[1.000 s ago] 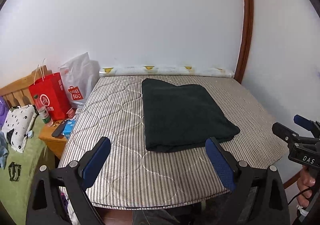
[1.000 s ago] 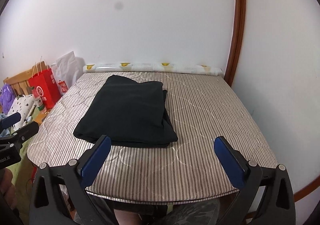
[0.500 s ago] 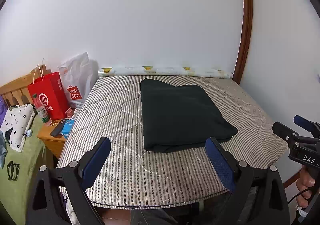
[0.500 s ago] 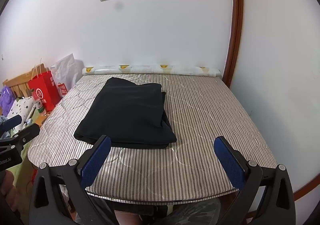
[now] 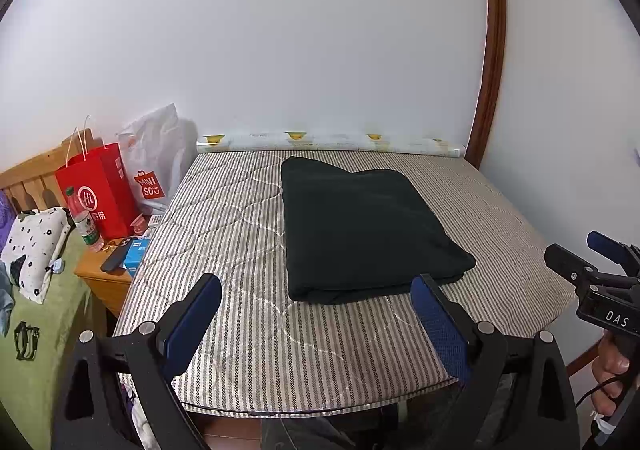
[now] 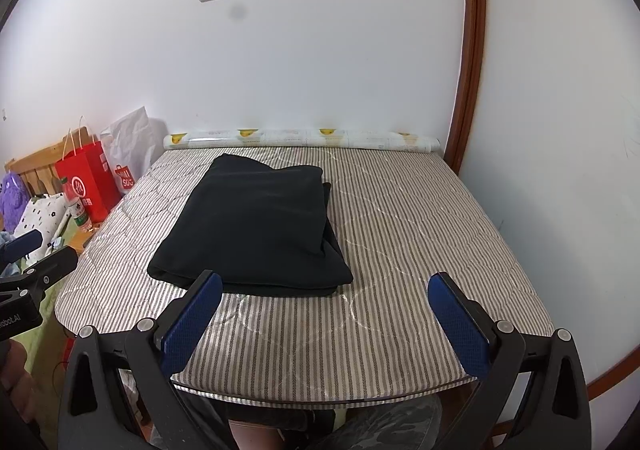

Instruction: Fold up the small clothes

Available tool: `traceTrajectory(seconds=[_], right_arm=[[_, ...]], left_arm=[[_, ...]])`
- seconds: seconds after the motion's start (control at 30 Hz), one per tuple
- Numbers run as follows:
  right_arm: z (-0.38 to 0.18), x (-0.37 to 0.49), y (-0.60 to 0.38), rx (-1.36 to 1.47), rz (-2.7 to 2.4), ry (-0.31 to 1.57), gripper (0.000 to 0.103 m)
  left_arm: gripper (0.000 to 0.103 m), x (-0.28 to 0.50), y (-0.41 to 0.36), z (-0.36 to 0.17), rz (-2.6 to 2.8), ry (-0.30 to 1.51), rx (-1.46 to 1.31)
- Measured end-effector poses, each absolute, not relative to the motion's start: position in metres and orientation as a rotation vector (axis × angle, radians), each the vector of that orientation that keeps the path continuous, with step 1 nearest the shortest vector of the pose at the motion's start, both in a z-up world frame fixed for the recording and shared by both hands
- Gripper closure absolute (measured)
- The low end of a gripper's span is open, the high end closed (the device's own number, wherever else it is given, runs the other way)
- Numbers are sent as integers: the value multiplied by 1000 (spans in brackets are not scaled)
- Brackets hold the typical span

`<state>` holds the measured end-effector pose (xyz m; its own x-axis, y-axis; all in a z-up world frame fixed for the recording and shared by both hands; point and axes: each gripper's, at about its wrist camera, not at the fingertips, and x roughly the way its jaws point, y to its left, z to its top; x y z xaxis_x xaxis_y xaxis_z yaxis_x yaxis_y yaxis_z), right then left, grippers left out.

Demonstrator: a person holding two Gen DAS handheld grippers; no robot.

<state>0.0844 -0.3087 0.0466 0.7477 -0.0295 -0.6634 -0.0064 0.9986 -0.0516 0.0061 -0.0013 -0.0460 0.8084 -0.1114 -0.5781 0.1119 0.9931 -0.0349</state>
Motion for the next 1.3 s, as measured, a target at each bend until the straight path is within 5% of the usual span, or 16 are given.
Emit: traceTrajectory(seconds=[1.3], right_arm=[[48, 83, -313, -50, -24, 721, 1]], left_arm=[[7, 4, 1, -46, -132, 623, 2]])
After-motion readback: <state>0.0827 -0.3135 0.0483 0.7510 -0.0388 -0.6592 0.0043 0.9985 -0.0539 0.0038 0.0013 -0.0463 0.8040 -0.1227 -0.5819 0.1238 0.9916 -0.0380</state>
